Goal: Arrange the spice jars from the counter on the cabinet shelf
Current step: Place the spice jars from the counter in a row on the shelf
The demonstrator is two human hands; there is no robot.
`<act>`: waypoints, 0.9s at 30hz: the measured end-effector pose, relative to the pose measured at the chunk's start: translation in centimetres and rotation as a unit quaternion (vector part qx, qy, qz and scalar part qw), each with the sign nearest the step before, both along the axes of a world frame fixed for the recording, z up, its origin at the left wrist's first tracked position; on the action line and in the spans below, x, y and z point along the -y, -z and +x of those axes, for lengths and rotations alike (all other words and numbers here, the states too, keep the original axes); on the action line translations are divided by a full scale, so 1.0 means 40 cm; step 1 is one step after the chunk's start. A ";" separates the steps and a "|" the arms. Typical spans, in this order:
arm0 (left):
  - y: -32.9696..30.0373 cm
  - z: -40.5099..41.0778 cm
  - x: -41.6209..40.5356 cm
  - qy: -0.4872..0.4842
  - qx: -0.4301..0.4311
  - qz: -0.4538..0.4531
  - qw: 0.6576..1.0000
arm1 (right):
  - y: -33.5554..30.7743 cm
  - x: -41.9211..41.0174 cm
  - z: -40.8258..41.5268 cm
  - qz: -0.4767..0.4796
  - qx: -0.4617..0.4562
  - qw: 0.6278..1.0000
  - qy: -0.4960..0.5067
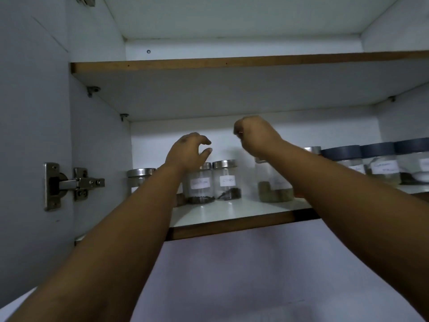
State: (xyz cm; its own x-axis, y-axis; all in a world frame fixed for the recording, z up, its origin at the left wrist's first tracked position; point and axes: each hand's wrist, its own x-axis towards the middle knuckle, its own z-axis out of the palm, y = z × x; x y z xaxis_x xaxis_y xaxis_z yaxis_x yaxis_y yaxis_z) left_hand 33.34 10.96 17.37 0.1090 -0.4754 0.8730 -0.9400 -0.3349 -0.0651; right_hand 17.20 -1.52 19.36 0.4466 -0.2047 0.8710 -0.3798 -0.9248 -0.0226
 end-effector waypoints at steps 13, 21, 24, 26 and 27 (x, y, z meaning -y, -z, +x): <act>-0.074 -0.437 0.117 0.022 -0.001 0.116 0.993 | 0.028 0.238 -0.355 0.027 -0.062 0.997 -0.025; -0.013 -0.485 0.200 -0.092 -0.015 0.111 0.989 | 0.066 0.308 -0.393 0.020 -0.154 0.985 -0.077; -0.005 -0.486 0.223 -0.138 -0.002 0.151 0.979 | 0.065 0.307 -0.377 0.013 -0.185 0.979 -0.085; -0.013 -0.486 0.227 -0.153 0.001 0.169 0.974 | 0.055 0.307 -0.375 -0.006 -0.199 0.978 -0.070; -0.017 -0.486 0.228 -0.154 -0.002 0.176 0.972 | 0.051 0.306 -0.377 -0.012 -0.204 0.977 -0.067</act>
